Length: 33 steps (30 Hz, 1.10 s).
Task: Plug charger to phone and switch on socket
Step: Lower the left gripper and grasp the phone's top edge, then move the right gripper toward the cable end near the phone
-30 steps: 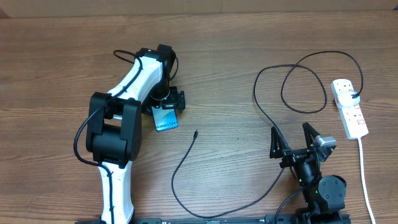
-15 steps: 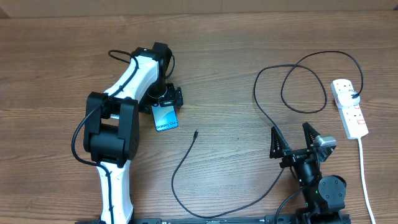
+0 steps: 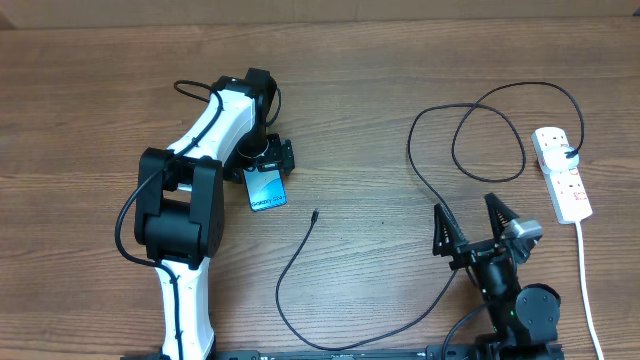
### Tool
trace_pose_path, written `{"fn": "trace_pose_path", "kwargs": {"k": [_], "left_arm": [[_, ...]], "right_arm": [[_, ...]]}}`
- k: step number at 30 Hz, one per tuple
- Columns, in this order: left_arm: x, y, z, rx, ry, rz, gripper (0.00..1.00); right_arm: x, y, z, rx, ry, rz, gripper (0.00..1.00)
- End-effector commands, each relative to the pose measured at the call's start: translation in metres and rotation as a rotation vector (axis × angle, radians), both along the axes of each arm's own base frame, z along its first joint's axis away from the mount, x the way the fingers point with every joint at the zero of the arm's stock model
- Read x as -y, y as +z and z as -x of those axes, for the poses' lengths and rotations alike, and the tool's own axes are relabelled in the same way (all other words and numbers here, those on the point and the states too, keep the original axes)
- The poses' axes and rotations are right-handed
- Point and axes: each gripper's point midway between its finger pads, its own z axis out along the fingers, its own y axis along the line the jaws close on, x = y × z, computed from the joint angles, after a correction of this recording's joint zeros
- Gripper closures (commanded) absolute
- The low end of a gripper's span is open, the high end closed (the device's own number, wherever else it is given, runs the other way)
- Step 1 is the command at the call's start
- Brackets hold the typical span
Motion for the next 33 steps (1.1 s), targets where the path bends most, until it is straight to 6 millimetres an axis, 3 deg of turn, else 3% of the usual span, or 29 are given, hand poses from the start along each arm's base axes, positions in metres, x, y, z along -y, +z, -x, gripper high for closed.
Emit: {"fn": "trace_pose_path", "kwargs": {"k": [1,6,10,18,28,33], "left_arm": [[-0.002,-0.007,0.000,-0.013,0.018,-0.007,0.00],[-0.001,-0.008,-0.008,0.019,0.018,0.000,0.00],[0.002,-0.009,-0.019,0.064,0.018,0.011,0.00],[0.007,-0.009,-0.040,0.151,0.018,0.032,0.00],[0.008,-0.009,-0.043,0.163,0.018,0.035,0.00],[0.008,-0.009,-0.043,0.163,0.018,0.035,0.00]], "right_arm": [[-0.004,0.002,0.001,0.018,0.022,-0.004,0.00],[-0.025,0.001,0.009,0.016,0.157,0.005,0.00],[-0.025,0.007,0.011,-0.005,0.160,-0.017,0.00],[-0.024,0.072,0.015,-0.031,0.154,-0.016,0.00],[-0.039,0.148,-0.024,-0.372,0.212,-0.002,0.00],[-0.044,0.157,-0.053,-0.532,0.210,0.001,0.00]]}}
